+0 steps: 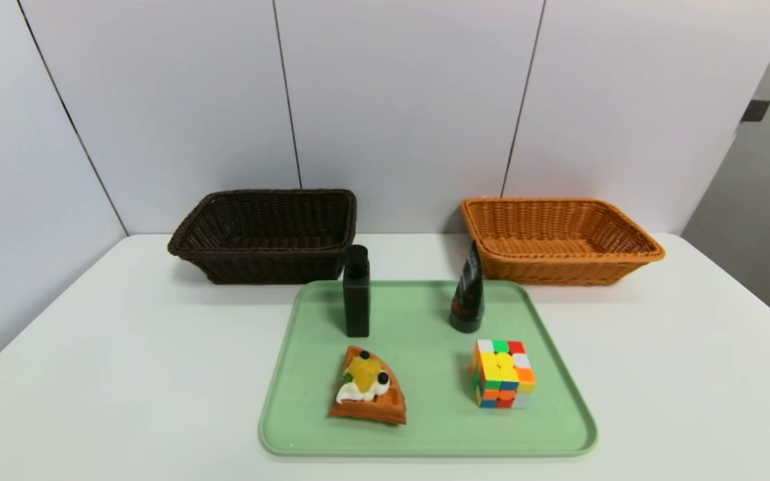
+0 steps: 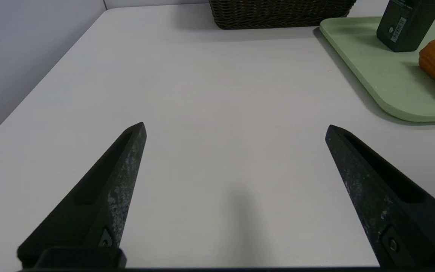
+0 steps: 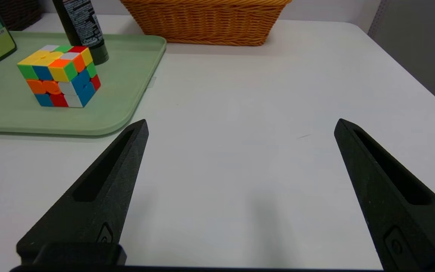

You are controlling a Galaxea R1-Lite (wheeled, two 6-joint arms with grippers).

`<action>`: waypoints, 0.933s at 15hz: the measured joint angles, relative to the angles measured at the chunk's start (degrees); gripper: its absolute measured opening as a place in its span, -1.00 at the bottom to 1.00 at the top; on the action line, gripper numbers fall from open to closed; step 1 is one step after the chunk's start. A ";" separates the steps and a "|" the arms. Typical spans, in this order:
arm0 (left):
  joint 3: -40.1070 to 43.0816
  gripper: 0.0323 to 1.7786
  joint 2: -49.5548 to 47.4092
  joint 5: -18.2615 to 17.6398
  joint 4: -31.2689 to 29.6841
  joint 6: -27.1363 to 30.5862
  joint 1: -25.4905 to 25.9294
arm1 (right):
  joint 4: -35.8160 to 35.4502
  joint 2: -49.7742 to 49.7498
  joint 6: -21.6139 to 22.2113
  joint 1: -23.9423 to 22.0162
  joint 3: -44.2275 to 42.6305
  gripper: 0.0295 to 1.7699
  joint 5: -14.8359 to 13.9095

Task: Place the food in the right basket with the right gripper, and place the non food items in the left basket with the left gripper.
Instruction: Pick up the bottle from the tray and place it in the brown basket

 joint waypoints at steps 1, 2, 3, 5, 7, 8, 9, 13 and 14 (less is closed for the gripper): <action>0.00 0.90 0.00 0.06 0.00 -0.05 0.00 | 0.02 0.00 0.35 0.00 0.00 0.92 0.00; 0.00 0.90 0.00 0.11 0.02 -0.05 0.00 | -0.04 0.00 0.33 0.00 0.00 0.92 0.00; 0.00 0.90 0.00 0.09 0.00 -0.11 0.00 | -0.12 0.02 0.24 0.00 0.00 0.92 -0.02; 0.00 0.90 0.00 0.13 0.00 0.04 0.00 | -0.15 0.02 0.17 0.02 0.00 0.92 -0.02; 0.00 0.90 0.00 0.13 0.00 0.20 0.00 | 0.41 0.02 0.09 0.05 -0.02 0.92 -0.10; 0.00 0.90 0.00 0.17 0.00 0.15 0.00 | 0.62 0.10 0.09 0.02 -0.10 0.92 -0.07; -0.02 0.90 0.00 0.22 0.06 0.28 0.00 | 0.96 0.18 -0.13 0.02 -0.29 0.92 -0.07; -8.07 0.90 0.34 -0.35 5.33 0.77 0.00 | 8.35 1.17 -2.29 0.02 -9.34 0.92 0.96; -12.46 0.90 0.93 -0.44 8.36 0.96 0.00 | 11.87 2.41 -2.43 0.00 -14.38 0.92 1.33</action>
